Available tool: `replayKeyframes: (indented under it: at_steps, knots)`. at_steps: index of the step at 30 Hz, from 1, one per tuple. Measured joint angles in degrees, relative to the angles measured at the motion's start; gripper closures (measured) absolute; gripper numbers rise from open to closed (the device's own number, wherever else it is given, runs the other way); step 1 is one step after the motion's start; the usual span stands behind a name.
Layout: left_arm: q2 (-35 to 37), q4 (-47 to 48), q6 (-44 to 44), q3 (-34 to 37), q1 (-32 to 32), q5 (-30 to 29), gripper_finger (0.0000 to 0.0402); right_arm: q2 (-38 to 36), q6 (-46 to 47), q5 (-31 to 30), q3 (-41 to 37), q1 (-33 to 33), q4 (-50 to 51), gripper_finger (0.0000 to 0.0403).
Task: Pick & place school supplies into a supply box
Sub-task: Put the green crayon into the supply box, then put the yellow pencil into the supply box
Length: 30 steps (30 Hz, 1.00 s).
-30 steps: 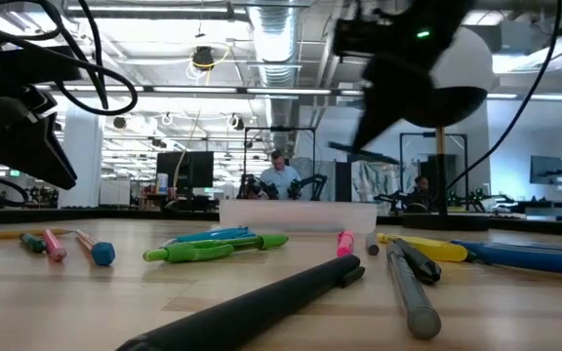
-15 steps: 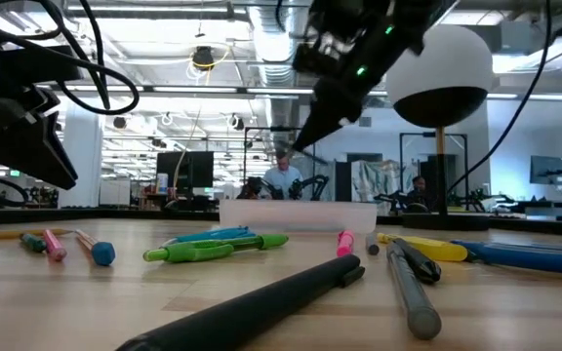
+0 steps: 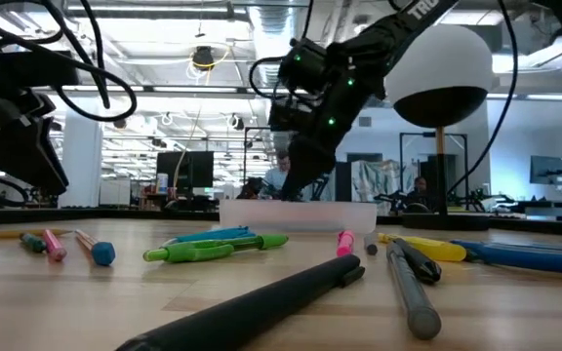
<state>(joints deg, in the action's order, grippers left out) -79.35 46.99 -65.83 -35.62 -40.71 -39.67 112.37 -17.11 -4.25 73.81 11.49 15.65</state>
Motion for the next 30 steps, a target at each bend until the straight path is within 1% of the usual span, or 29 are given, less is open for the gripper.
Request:
replayKeyframes:
  at_steps: [2, 4, 10, 15, 20, 23, 25, 27, 30]
  knots:
    - [0.0, 0.0, -0.2, 0.0, 0.0, 0.9, 0.0286, 0.7, -1.1, 0.0, 1.0, -0.1, -0.9, 0.0362]
    - [0.0, 0.0, -0.2, 0.0, 0.0, 1.5, 0.0286, 0.5, -1.3, 0.0, 1.0, -0.2, 2.0, 0.0356]
    - [0.0, 0.0, -2.2, -0.1, 0.1, 2.9, 0.0286, 0.6, -0.9, 0.6, 1.6, -0.2, 2.5, 0.0335]
    - [0.0, 1.2, -4.0, -1.8, 0.8, 9.2, 0.0286, -0.7, 0.1, 1.9, 1.5, -1.1, 4.3, 0.0319]
    - [0.0, 1.5, -5.6, -3.2, 1.0, 18.2, 0.0286, -2.2, -0.6, 3.1, 1.6, -4.0, 4.3, 0.0316]
    - [0.0, 1.5, -8.1, -3.3, 1.0, 22.9, 0.0286, -3.7, -1.0, 3.1, 1.0, -5.7, 5.4, 0.0316]
    - [0.0, 1.3, -10.2, -3.3, 0.9, 25.1, 0.0286, -4.3, -1.3, 3.2, 0.7, -7.0, 3.7, 0.0316]
    - [0.0, 1.1, -12.2, -3.3, 0.9, 27.1, 0.0286, -5.3, -1.4, 3.4, -0.3, -8.2, 5.1, 0.0316]
    - [0.0, 0.5, -13.4, -3.3, 0.9, 28.4, 0.0286, -5.6, -1.4, 3.5, -0.2, -10.4, 4.4, 0.0316]
